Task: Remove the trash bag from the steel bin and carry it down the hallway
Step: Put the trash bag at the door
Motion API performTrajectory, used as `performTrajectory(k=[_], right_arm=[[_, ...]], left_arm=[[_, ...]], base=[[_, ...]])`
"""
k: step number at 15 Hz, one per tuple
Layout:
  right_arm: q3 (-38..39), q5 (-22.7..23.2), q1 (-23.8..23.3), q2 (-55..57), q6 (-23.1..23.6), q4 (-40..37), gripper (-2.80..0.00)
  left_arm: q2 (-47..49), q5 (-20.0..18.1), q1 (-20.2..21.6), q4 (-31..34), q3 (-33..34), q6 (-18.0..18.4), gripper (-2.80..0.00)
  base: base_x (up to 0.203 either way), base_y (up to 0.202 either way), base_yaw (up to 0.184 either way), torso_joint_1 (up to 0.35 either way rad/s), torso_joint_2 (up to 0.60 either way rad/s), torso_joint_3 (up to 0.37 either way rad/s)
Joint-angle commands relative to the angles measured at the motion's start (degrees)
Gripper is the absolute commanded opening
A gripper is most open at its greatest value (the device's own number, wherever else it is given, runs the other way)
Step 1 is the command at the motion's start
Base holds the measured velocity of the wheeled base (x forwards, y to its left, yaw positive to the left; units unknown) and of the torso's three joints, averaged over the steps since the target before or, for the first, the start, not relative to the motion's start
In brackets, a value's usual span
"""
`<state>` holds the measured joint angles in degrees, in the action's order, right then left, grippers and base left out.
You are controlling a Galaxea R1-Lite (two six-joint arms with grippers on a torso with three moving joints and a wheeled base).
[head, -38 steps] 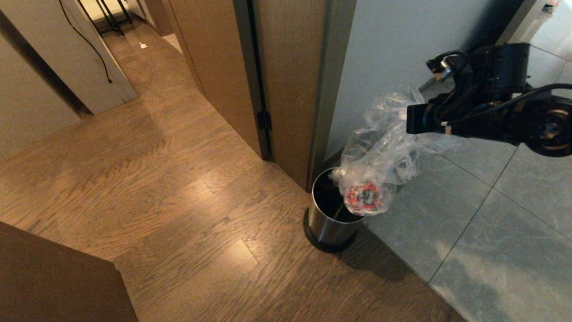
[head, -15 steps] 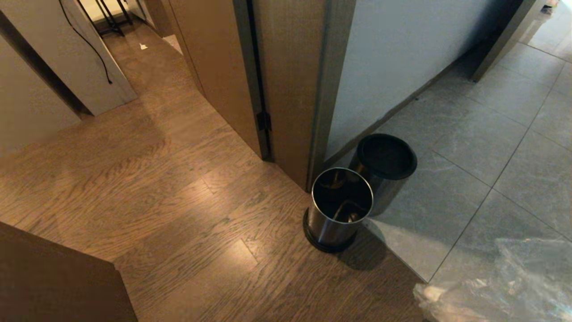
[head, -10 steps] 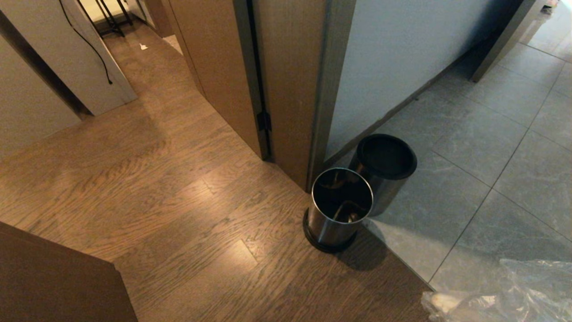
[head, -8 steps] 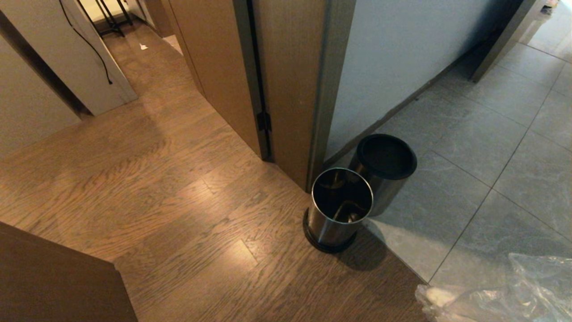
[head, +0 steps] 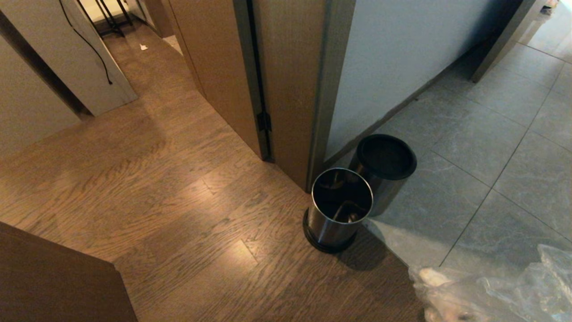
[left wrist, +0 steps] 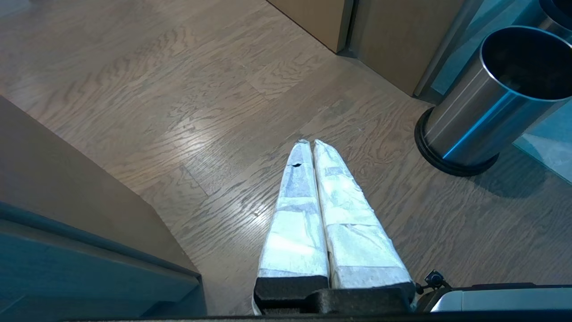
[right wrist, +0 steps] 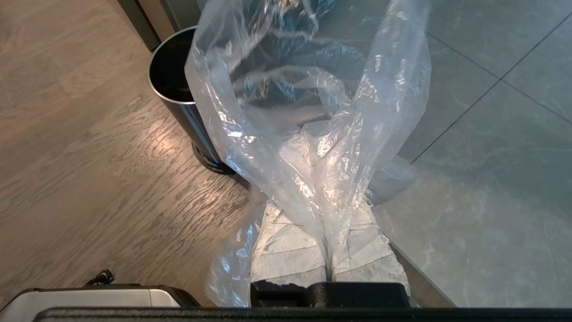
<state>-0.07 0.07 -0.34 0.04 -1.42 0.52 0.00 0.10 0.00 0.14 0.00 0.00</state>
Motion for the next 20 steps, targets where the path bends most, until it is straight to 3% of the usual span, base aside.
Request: performTrajectory(k=[1, 15, 20], right_arm=[[0.2, 0.0, 0.0, -0.1, 0.3, 0.2, -2.80], [0.2, 0.0, 0.0, -0.1, -0.2, 0.1, -2.80], [0.1, 0.0, 0.0, -0.1, -0.1, 0.2, -2.80]], left_arm=[[0.0, 0.0, 0.0, 0.0, 0.0, 0.0, -2.80], [0.0, 0.1, 0.0, 0.0, 0.0, -0.2, -2.80], [0.0, 0.1, 0.0, 0.0, 0.0, -0.3, -2.80]], base=[[0.000, 0.000, 0.000, 0.000, 0.00, 0.000], [0.000, 0.000, 0.000, 0.000, 0.00, 0.000], [0.000, 0.000, 0.000, 0.000, 0.00, 0.132]])
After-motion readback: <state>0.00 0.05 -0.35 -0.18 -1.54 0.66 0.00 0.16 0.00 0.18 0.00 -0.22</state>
